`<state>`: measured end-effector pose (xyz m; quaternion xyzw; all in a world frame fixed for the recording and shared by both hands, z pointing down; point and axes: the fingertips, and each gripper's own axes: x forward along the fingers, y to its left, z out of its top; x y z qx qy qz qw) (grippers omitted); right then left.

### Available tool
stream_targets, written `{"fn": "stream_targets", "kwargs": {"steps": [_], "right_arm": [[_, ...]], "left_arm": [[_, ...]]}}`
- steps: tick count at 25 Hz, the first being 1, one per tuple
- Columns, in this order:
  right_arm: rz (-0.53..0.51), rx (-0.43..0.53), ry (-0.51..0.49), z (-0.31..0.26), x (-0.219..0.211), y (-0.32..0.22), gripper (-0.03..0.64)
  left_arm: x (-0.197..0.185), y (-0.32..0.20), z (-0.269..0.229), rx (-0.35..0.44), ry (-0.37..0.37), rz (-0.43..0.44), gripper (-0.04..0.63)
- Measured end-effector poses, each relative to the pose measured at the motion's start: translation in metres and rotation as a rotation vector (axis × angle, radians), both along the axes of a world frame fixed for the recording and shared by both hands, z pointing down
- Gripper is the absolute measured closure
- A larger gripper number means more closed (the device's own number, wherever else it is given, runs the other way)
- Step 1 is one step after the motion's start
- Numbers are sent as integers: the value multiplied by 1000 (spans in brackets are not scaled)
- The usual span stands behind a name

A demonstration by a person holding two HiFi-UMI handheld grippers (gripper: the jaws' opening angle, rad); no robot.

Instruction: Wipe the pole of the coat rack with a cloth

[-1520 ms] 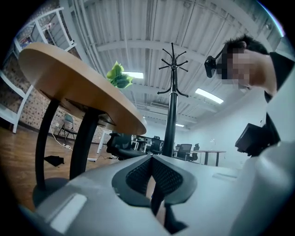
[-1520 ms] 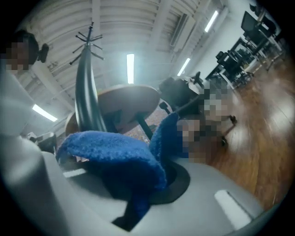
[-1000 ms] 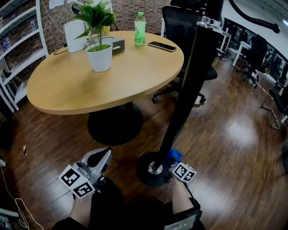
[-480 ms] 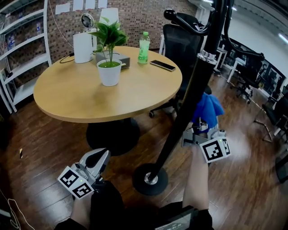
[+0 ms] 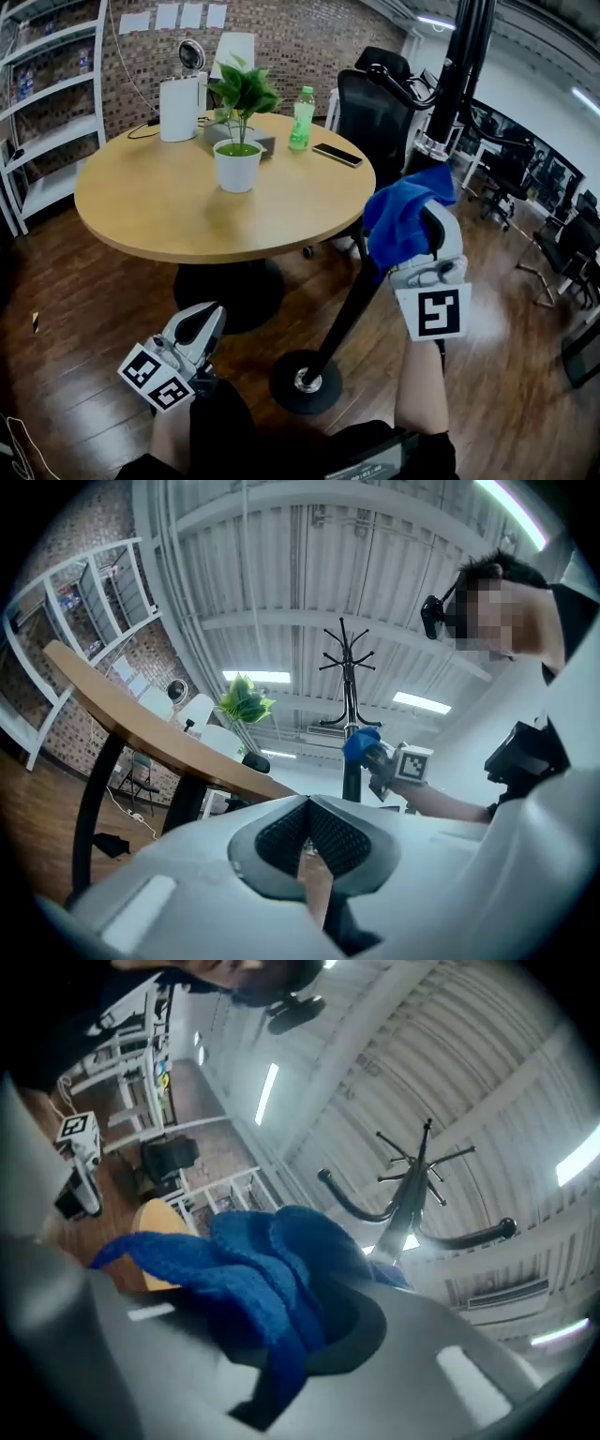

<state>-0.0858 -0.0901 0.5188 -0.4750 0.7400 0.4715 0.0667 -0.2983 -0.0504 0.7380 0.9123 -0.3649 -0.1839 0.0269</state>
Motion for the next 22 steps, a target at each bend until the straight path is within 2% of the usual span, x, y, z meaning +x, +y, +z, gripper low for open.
{"fn": "stream_targets", "kwargs": {"steps": [2, 5, 7, 13, 22], "right_arm": [[61, -54, 72, 42, 0, -6, 597], [191, -198, 297, 128, -1, -21, 597], [218, -278, 399, 186, -4, -26, 597], [148, -454, 506, 349, -13, -25, 597], [86, -964, 639, 591, -6, -22, 597]], "left_arm": [[3, -4, 5, -8, -3, 11, 595], [15, -11, 13, -25, -11, 38, 595], [23, -16, 19, -37, -23, 57, 595], [39, -27, 47, -89, -51, 84, 595], [54, -32, 93, -175, -100, 104, 595]]}}
